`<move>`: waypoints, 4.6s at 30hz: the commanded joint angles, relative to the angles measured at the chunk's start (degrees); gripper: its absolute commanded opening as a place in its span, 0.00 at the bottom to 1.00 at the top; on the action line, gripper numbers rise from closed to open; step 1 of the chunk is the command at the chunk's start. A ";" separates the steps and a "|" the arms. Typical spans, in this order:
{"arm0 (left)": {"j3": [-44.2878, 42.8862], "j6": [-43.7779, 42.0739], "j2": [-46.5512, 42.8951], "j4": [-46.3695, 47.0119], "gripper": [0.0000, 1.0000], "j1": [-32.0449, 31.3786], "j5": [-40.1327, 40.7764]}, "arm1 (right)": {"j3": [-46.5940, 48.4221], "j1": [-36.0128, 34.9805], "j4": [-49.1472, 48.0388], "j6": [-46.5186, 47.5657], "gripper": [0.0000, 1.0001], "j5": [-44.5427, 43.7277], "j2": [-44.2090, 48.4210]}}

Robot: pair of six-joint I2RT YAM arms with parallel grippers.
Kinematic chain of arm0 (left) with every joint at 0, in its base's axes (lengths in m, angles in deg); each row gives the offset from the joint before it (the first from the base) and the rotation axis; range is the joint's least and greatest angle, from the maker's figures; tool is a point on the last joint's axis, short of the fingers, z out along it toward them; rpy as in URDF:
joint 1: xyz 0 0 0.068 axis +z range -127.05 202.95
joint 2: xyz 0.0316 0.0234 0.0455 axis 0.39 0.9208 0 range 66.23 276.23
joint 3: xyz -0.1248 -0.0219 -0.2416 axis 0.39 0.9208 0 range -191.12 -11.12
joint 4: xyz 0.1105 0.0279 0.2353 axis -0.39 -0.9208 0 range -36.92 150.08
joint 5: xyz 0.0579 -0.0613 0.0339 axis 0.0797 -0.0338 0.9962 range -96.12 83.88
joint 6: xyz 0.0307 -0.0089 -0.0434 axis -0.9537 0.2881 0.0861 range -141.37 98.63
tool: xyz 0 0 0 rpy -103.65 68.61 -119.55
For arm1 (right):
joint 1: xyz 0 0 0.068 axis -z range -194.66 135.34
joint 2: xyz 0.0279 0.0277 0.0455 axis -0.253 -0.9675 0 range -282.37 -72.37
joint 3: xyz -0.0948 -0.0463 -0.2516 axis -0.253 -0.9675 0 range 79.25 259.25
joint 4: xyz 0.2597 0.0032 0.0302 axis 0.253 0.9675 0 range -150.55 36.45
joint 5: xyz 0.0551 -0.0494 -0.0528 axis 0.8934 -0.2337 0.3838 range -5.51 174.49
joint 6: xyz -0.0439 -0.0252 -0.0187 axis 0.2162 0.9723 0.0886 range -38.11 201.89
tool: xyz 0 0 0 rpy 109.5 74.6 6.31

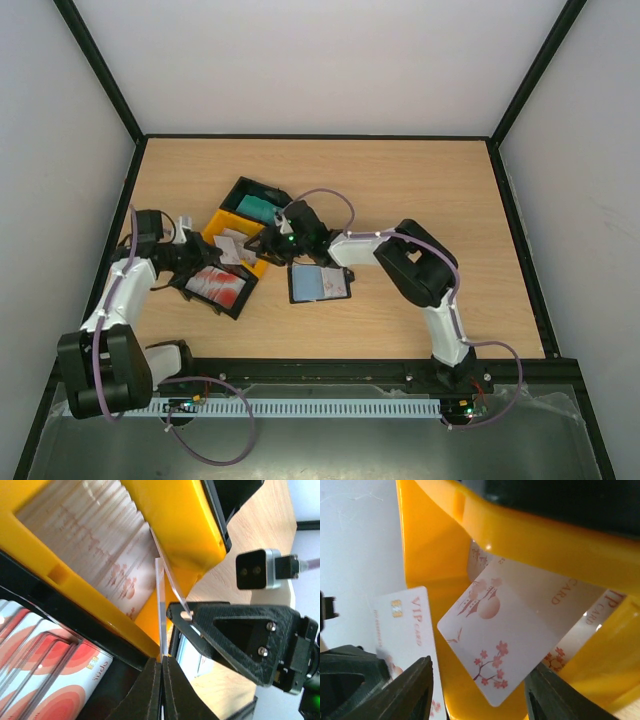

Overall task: Put the credit cards into the card holder
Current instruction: Pick up the credit card from the storage box, then insert the credit card into the card holder.

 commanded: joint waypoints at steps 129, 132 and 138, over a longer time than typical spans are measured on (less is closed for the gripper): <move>0.73 22.79 21.75 20.05 0.39 -50.89 33.35 | -34.32 8.94 11.22 20.90 0.02 -6.95 27.69; 0.45 21.02 22.53 17.79 0.37 -50.89 34.74 | -34.30 7.92 11.06 21.73 0.02 -8.02 26.14; 5.42 20.70 22.68 22.56 0.27 -50.89 36.15 | -39.12 6.45 4.68 20.48 0.02 -7.84 25.38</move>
